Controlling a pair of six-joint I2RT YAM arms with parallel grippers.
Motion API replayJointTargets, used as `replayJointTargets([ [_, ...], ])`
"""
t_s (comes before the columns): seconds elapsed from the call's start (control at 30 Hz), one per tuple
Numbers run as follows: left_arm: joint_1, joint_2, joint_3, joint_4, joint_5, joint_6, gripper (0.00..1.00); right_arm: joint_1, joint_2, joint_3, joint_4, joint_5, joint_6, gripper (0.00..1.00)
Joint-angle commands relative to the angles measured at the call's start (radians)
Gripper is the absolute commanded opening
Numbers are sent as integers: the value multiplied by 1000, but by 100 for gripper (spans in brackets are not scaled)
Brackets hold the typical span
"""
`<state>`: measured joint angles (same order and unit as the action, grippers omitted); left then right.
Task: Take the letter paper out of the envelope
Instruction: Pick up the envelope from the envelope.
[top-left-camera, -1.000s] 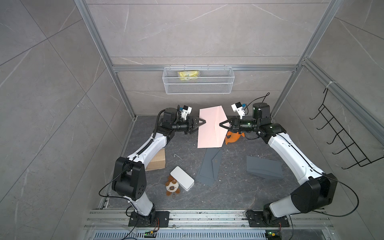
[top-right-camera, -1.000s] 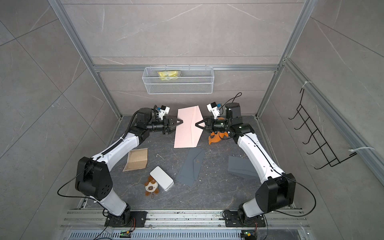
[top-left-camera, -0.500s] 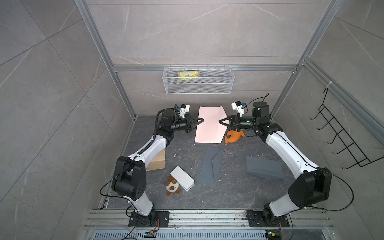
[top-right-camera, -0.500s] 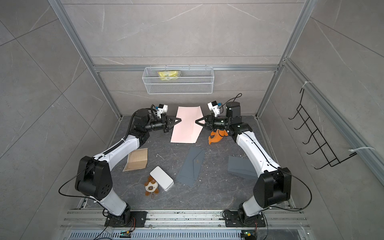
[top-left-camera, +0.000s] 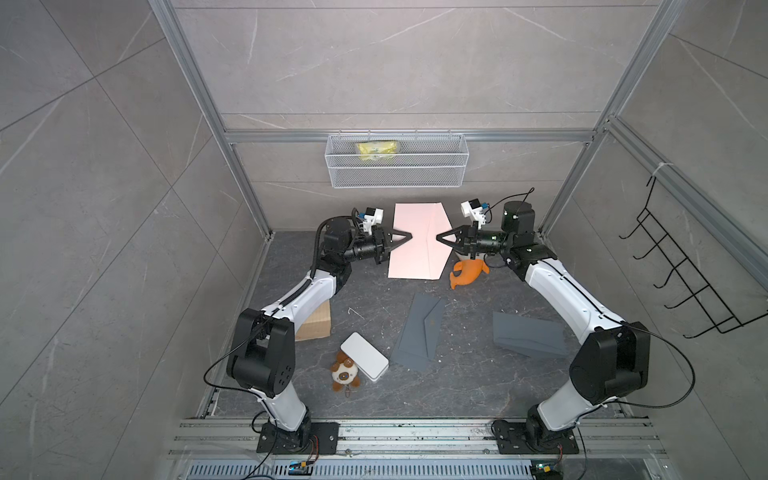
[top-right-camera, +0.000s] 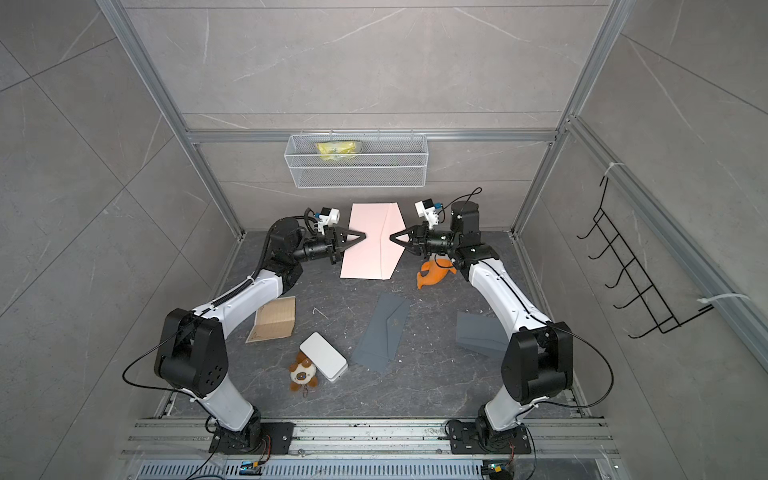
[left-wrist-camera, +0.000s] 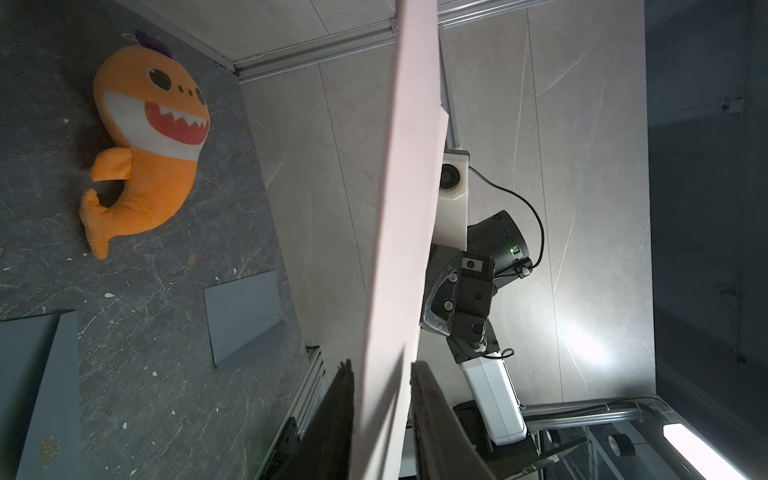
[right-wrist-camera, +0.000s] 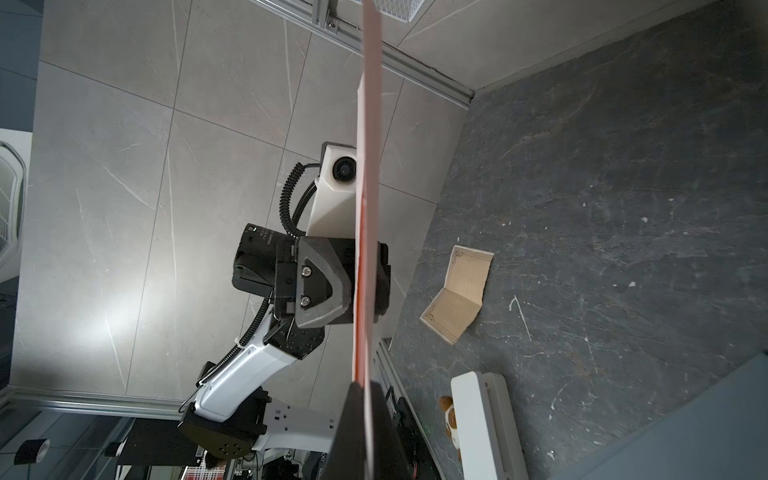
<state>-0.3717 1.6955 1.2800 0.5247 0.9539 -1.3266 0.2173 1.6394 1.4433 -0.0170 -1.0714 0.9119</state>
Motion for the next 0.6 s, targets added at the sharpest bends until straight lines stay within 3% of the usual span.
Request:
replayJointTargets([
  [0.0,-10,9,32,43,42,-7,23,-1,11,11,46,-27,26,0],
  [0.07,-12,12,33,45,39,-6,15,-1,13,15,42,-24,23,0],
  [0.13,-12,12,33,49,39,-12,0,-2,16,16,39,-24,24,0],
  [0.23,-12,14,38,78,26,-48,0,-8,20,12,25,-18,12,0],
  [0.4,-12,30,51,190,7,-157,0,-31,5,-62,96,-2,37,32],
  [0.57,-12,50,59,253,-8,-224,0,-31,4,-161,294,2,180,41],
])
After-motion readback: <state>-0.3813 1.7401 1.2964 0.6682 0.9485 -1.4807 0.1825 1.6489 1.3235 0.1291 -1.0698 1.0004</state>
